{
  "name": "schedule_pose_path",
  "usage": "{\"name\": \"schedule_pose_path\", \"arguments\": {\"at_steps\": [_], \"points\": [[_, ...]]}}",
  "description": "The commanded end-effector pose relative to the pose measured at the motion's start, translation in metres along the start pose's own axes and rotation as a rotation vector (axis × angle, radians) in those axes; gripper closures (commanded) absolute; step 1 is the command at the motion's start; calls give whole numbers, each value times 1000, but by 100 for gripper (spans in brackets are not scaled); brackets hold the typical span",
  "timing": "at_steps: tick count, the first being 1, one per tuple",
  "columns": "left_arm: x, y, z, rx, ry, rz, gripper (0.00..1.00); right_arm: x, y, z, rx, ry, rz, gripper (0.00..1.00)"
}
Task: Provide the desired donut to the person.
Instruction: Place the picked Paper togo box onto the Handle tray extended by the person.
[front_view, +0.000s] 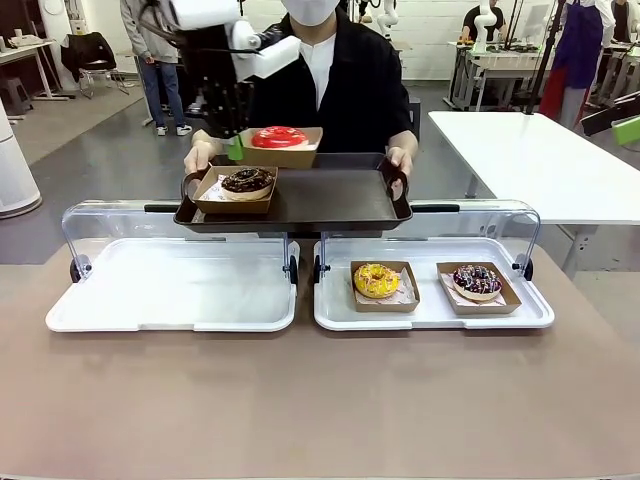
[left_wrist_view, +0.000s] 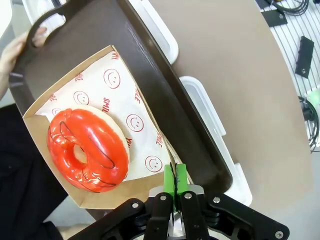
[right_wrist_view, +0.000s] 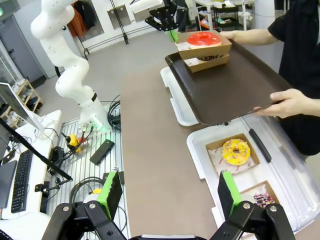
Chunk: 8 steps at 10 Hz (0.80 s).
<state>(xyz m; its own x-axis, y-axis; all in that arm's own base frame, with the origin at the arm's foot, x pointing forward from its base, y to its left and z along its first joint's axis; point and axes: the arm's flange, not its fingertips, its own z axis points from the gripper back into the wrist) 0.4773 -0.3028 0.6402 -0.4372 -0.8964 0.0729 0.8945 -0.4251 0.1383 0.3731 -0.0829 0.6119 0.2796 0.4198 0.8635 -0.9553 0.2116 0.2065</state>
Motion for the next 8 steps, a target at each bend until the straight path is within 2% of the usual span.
{"name": "schedule_pose_path", "arguments": {"at_steps": [1,8], "points": [[15,19,-2,20,-15,12,99,0,0,-1,6,-6,10,0],[32,51,-69,2,-37,64,99,0,0,-1,6,-6,10,0]]}}
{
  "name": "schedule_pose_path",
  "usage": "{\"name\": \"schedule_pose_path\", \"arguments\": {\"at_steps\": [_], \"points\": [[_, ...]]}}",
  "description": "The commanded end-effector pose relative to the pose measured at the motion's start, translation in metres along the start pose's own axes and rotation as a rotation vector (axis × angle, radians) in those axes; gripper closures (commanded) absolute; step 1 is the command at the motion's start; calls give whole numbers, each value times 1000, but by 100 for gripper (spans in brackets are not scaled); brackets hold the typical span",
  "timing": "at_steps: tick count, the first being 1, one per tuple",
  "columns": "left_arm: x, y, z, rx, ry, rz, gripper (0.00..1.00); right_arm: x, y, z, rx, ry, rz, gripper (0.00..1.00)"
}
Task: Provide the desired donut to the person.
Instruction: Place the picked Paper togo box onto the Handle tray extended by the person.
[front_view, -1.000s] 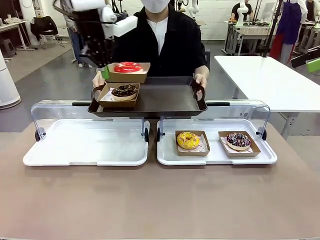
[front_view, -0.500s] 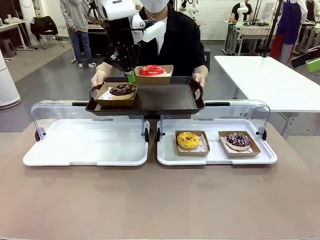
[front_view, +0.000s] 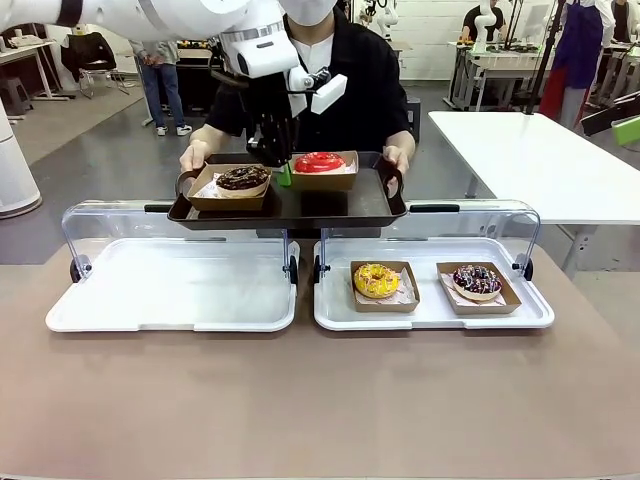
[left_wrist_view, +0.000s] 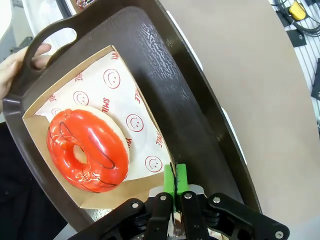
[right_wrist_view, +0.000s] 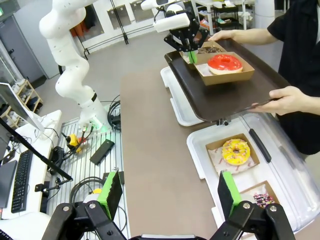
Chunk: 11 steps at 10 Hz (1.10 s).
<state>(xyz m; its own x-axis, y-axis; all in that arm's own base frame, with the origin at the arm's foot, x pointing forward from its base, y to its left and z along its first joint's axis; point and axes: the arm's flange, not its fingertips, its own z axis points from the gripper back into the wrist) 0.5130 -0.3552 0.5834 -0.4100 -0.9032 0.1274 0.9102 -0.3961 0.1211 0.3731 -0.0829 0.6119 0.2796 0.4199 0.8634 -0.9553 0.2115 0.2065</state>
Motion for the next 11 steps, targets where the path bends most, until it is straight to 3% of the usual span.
{"name": "schedule_pose_path", "arguments": {"at_steps": [1,5,6,7,8,11], "points": [[5,9,-11,8,15,40,99,0,0,-1,6,-6,10,0],[-1,20,-31,-3,40,57,99,0,0,-1,6,-6,10,0],[-2,21,-32,4,39,56,62,0,0,-1,6,-6,10,0],[-2,21,-31,9,40,54,41,0,0,-1,6,-6,10,0],[-2,22,-31,11,36,57,4,0,0,-1,6,-6,10,0],[-1,20,-26,7,27,68,0,0,0,-1,6,-6,10,0]]}}
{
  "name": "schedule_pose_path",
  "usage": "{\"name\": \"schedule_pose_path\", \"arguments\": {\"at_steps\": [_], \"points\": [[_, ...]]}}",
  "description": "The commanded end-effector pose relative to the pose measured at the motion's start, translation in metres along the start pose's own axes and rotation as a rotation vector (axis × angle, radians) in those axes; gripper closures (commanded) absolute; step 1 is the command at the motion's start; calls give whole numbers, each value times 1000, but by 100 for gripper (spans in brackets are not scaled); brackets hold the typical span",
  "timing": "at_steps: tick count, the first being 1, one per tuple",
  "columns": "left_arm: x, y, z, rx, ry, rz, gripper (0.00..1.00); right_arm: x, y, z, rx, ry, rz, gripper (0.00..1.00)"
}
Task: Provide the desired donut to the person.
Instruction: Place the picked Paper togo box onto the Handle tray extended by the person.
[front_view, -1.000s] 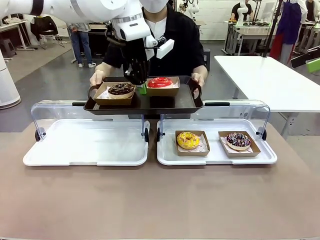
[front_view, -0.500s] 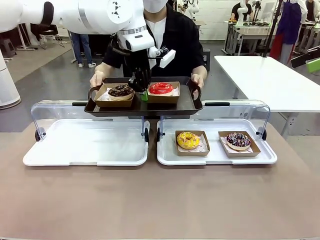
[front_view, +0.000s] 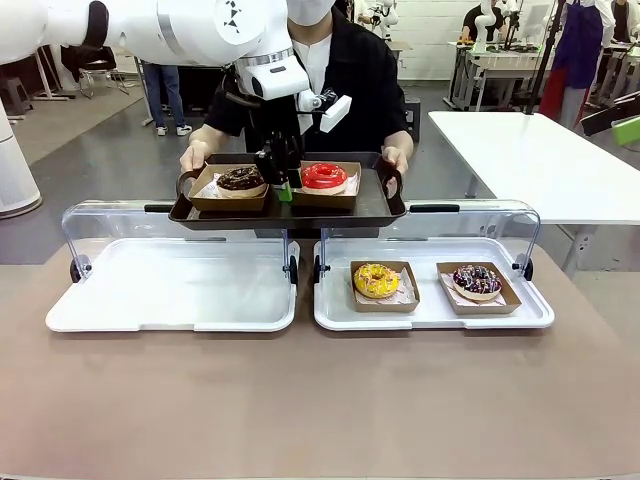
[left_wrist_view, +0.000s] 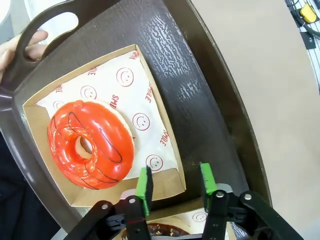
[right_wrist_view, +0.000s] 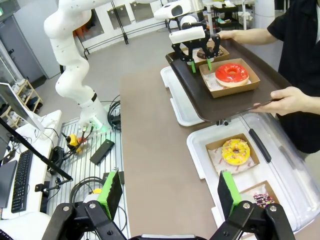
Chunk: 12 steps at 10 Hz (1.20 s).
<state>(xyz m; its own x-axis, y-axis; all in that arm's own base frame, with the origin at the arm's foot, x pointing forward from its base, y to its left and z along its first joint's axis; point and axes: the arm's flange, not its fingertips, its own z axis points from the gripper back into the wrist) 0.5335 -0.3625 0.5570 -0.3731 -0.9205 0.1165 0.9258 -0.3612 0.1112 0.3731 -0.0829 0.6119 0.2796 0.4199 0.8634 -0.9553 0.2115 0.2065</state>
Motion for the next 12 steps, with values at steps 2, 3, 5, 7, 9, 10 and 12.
{"name": "schedule_pose_path", "arguments": {"at_steps": [2,3,5,7,9,10,12], "points": [[6,-3,10,9,14,40,40,0,0,-1,6,-6,10,0],[7,-4,13,7,18,45,30,0,0,-1,6,-6,10,0],[7,-7,16,-2,22,52,10,0,0,-1,6,-6,10,0],[7,-10,19,-5,18,57,5,0,0,-1,6,-6,10,0],[3,-18,28,-10,2,55,0,0,0,-1,6,-6,10,0],[-5,-28,36,-25,-3,47,0,0,0,-1,6,-6,10,0],[-26,-59,61,-32,0,52,0,0,0,-1,6,-6,10,0]]}}
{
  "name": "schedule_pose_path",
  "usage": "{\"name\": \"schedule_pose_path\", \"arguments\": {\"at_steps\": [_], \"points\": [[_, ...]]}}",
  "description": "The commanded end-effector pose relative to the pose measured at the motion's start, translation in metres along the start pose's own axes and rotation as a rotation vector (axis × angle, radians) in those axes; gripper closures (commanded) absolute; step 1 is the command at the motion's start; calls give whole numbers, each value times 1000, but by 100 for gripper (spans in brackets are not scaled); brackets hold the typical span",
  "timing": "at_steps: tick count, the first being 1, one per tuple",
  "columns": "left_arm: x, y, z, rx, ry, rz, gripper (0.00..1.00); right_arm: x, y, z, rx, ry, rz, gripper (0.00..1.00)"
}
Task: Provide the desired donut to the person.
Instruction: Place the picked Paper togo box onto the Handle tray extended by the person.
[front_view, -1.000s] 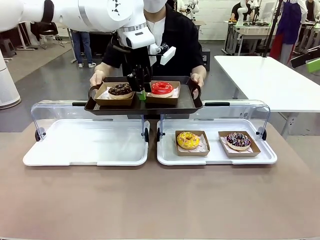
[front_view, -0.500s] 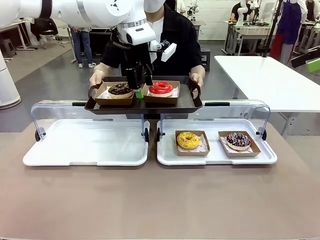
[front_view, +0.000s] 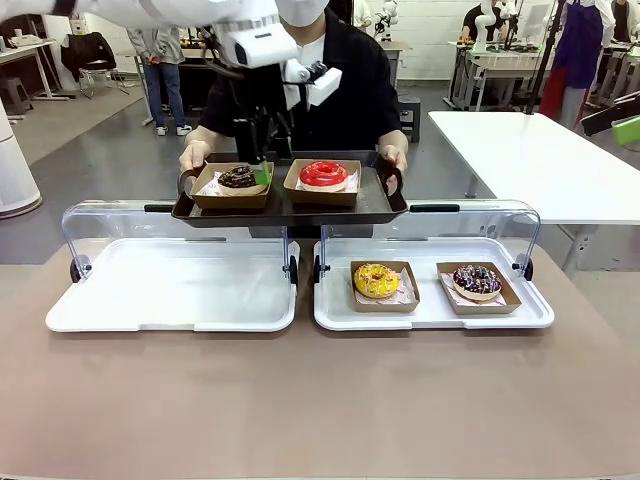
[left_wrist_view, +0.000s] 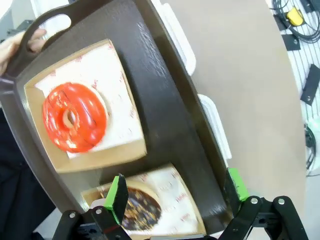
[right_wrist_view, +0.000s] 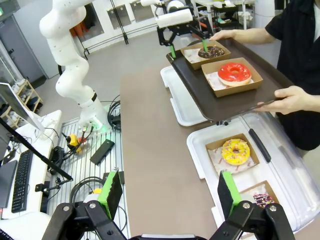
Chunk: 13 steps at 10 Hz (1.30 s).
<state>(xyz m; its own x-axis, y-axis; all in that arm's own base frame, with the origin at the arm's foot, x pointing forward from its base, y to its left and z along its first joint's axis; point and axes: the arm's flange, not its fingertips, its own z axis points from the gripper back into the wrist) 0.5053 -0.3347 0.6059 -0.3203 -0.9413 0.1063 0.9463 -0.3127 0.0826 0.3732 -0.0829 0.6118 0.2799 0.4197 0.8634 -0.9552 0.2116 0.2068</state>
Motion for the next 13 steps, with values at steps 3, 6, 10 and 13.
{"name": "schedule_pose_path", "arguments": {"at_steps": [3,6,10,13], "points": [[-55,-70,25,5,13,10,0,0,0,-1,6,-6,10,0],[-96,-101,30,30,-3,38,0,0,0,-1,6,-6,10,0],[-148,-133,36,56,-56,104,0,0,0,-1,6,-6,10,0],[-170,-156,37,88,-80,132,0,0,0,-1,6,-6,10,0]]}}
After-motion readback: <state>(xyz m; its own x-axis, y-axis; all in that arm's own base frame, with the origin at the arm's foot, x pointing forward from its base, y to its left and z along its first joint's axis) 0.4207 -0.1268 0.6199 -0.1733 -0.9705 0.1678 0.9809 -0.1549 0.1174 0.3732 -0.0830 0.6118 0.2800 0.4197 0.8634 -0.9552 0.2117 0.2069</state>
